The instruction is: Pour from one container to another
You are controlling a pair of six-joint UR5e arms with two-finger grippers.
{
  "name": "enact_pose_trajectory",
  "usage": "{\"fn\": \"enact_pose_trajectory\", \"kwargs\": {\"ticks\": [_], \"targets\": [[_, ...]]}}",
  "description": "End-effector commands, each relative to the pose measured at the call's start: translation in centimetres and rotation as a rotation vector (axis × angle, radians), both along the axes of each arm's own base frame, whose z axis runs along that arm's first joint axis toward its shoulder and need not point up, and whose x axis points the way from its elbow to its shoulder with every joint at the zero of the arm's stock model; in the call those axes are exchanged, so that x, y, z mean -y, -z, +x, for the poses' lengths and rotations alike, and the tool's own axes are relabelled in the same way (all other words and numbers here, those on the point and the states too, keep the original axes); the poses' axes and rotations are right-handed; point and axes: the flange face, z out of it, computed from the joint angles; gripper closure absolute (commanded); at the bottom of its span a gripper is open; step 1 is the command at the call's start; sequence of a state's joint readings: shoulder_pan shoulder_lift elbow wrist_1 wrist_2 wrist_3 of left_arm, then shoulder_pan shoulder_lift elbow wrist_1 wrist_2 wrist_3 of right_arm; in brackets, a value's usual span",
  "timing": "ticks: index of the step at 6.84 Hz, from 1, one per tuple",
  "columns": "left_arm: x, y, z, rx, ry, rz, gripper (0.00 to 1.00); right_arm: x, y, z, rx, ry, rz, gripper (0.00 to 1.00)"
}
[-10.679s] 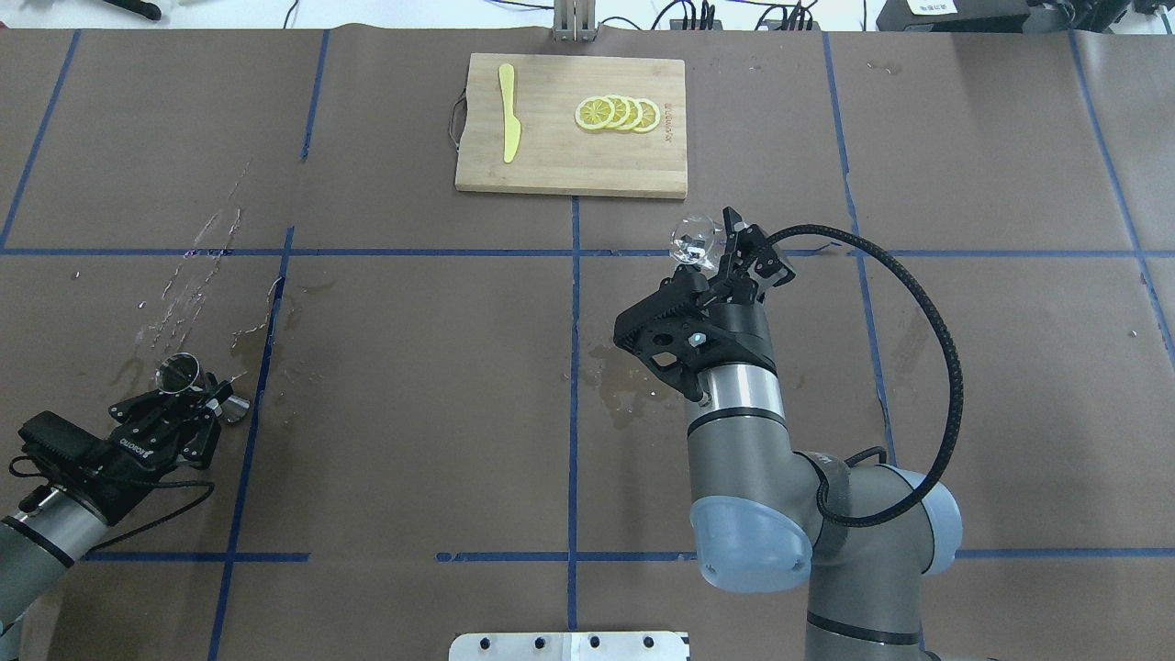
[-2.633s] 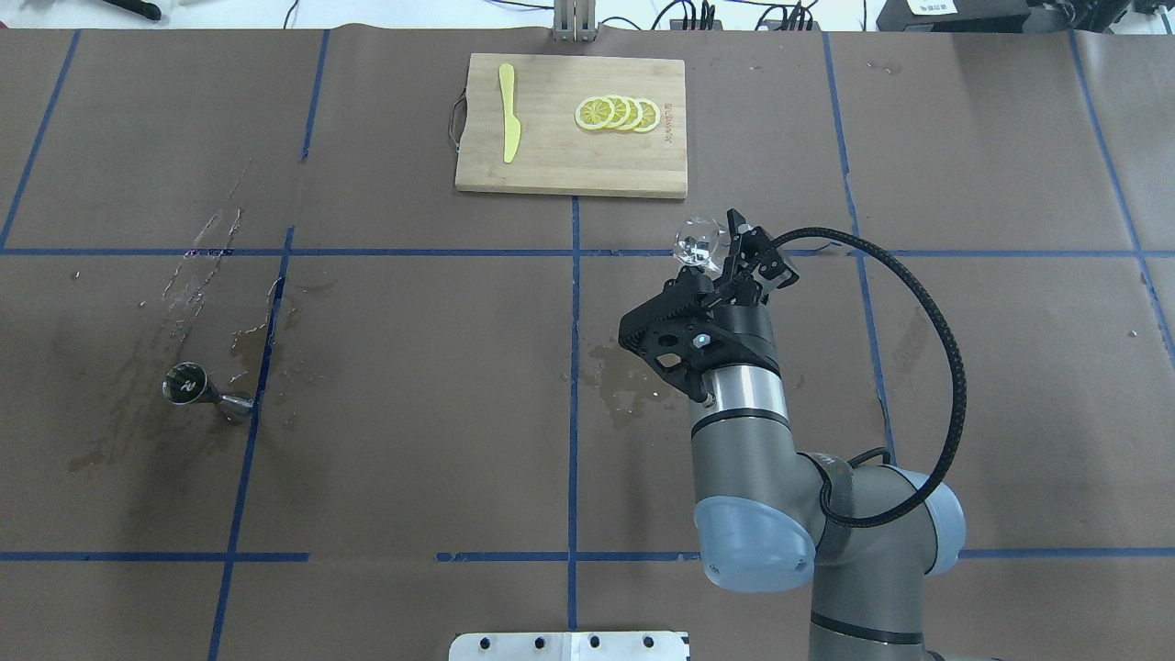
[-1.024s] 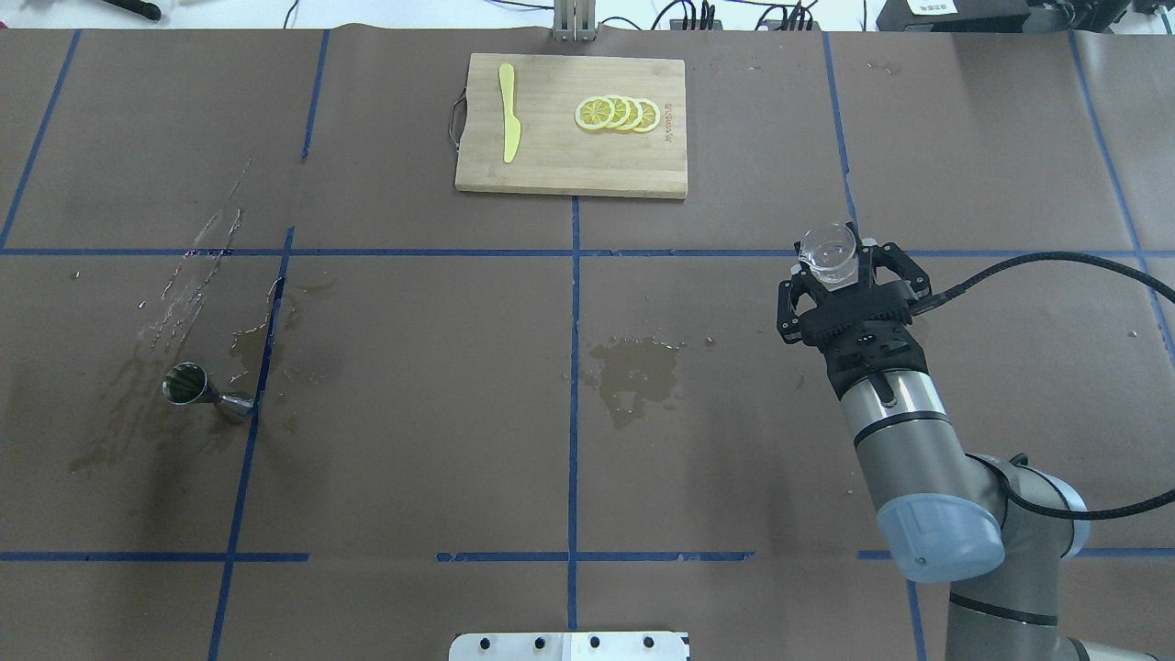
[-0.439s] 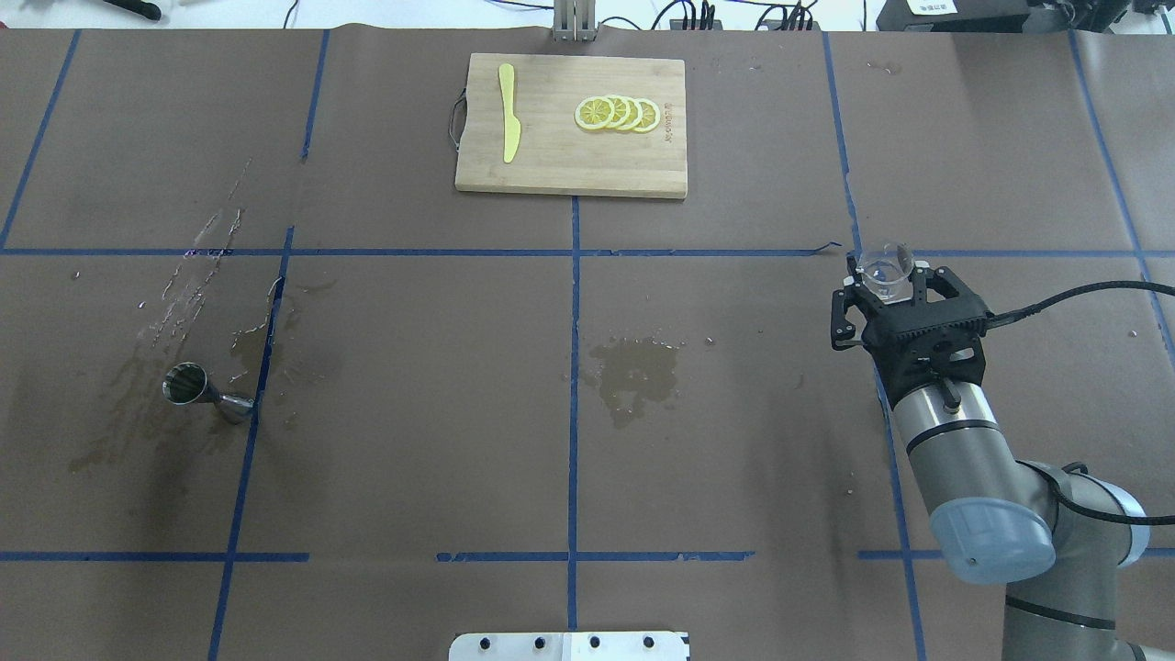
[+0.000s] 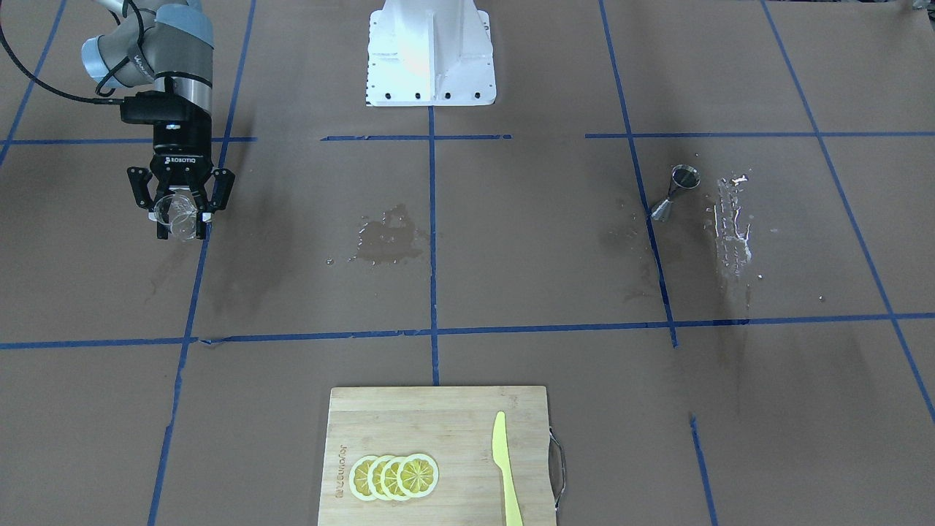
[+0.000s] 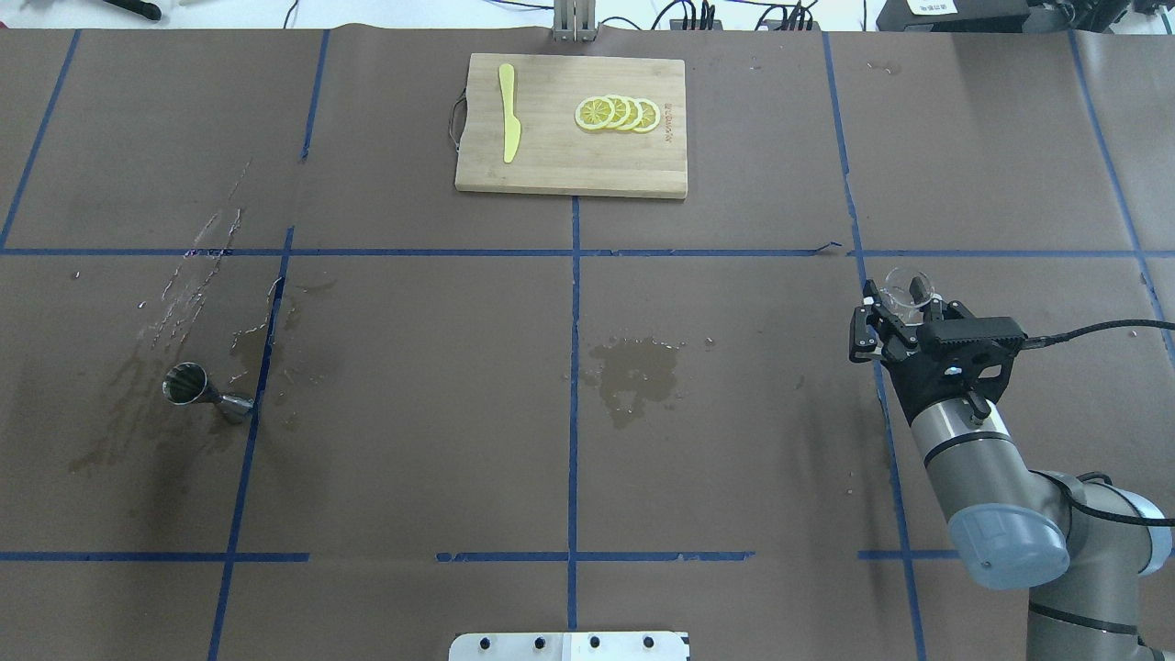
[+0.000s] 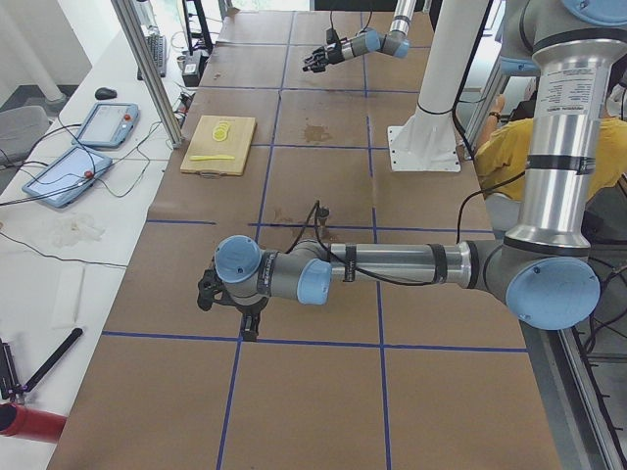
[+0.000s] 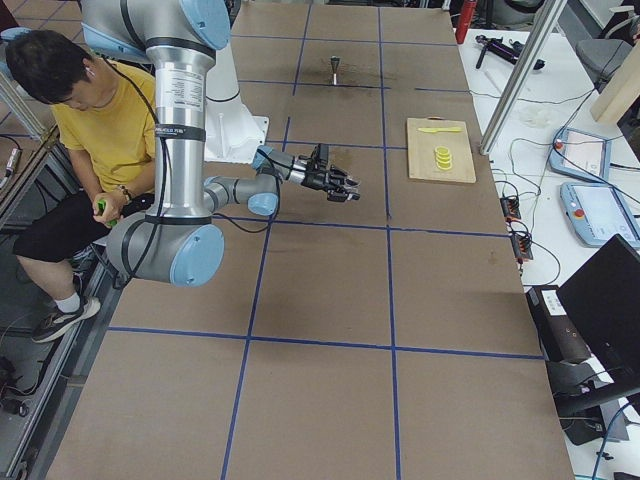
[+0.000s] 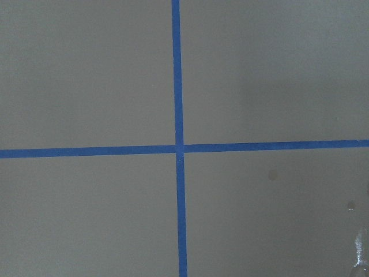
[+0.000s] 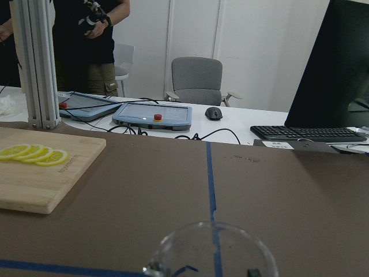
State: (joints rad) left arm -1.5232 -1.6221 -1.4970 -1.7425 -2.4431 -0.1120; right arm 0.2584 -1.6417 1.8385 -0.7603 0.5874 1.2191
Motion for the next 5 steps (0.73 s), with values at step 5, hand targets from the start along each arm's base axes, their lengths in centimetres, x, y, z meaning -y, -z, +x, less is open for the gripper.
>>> {"fn": "enact_pose_trajectory", "kwargs": {"ticks": [5], "targets": [[0.0,-0.2,0.0,0.0,0.0,-0.002,0.0,-3.1,-10.2,-2.2,0.064,0.0,0.004,1.0]]}}
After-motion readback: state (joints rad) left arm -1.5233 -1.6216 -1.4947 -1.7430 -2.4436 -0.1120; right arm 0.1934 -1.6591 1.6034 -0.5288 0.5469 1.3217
